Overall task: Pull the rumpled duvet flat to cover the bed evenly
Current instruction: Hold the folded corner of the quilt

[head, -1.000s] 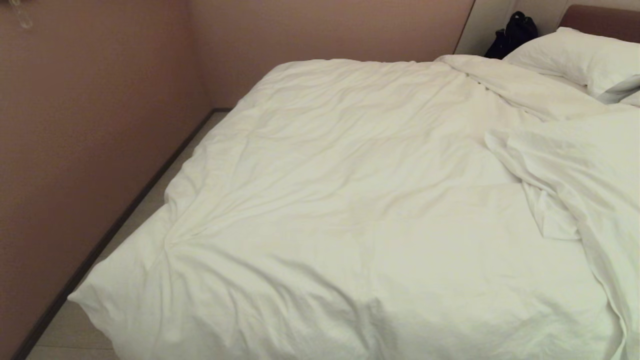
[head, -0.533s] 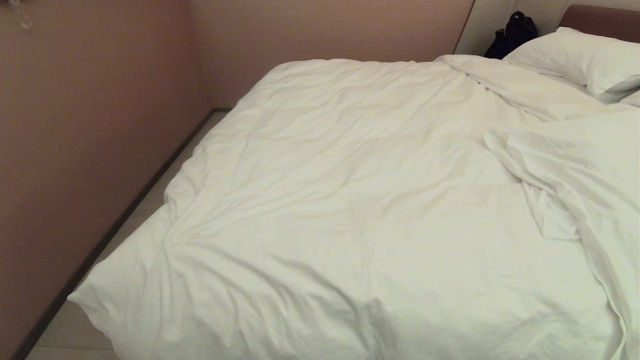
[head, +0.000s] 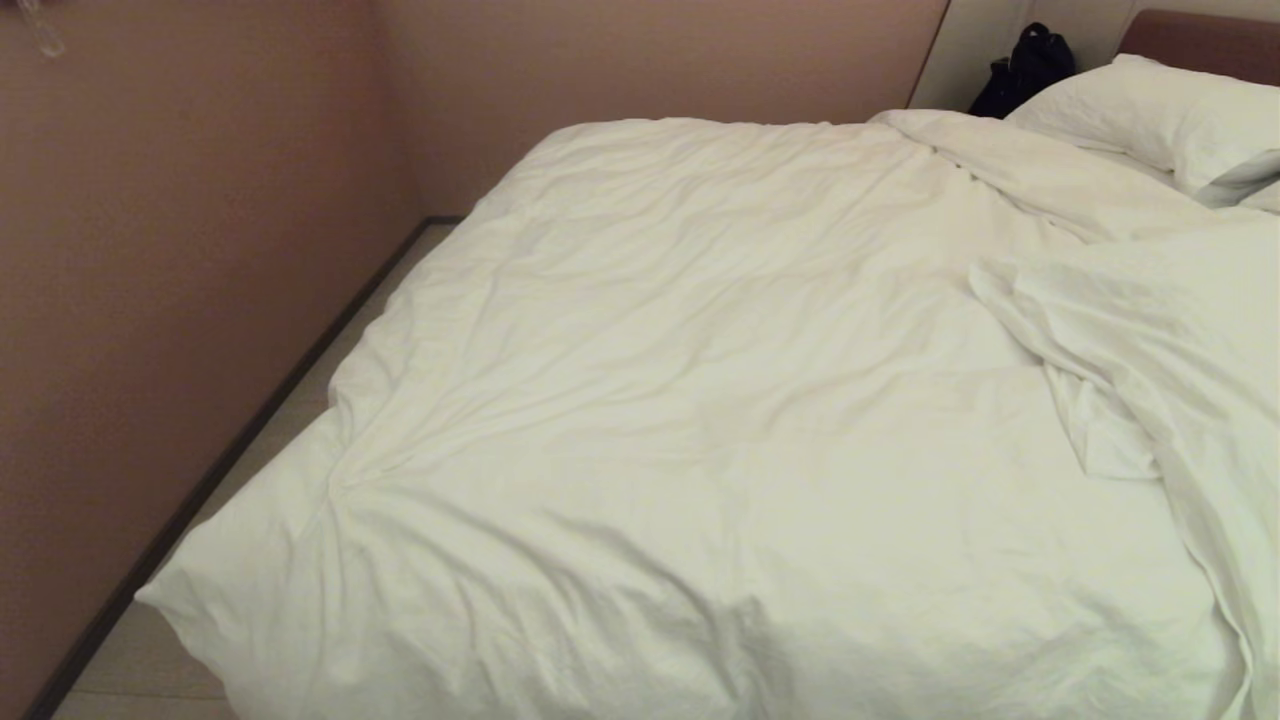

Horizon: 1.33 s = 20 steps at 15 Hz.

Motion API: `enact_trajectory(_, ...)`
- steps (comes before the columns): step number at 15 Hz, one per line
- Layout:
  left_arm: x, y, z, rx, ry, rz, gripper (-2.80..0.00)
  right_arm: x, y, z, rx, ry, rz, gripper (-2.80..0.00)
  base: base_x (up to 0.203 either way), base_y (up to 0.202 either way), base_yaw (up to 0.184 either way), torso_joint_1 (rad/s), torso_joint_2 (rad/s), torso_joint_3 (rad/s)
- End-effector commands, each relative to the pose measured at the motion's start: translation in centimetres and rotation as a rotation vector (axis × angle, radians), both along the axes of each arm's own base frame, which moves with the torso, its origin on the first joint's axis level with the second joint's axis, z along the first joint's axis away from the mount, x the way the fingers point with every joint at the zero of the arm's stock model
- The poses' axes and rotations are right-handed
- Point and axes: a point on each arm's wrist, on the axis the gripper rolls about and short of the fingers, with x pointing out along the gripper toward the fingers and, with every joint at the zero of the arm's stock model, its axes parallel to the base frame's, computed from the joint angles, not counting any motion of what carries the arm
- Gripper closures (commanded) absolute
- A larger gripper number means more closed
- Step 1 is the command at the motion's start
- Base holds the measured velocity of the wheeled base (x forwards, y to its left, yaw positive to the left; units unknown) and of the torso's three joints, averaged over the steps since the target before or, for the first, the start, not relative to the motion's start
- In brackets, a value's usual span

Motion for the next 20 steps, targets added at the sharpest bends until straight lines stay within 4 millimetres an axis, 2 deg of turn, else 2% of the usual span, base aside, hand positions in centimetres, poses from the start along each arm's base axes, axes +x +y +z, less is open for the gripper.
enact_trajectory(1,0.0,0.04,-0.23,0.036,0.023,0.017,0.0,0.01,0.0,0.0,0.0,0.001,0.001,0.0,0.0,0.0,0.0,0.0,0.0,0.0)
enact_trajectory(20,0.0,0.04,-0.32,0.044,0.032,0.017,0.0,0.01,0.0,0.0,0.0,0.001,-0.001,0.0,0.0,0.0,0.0,0.0,0.0,0.0)
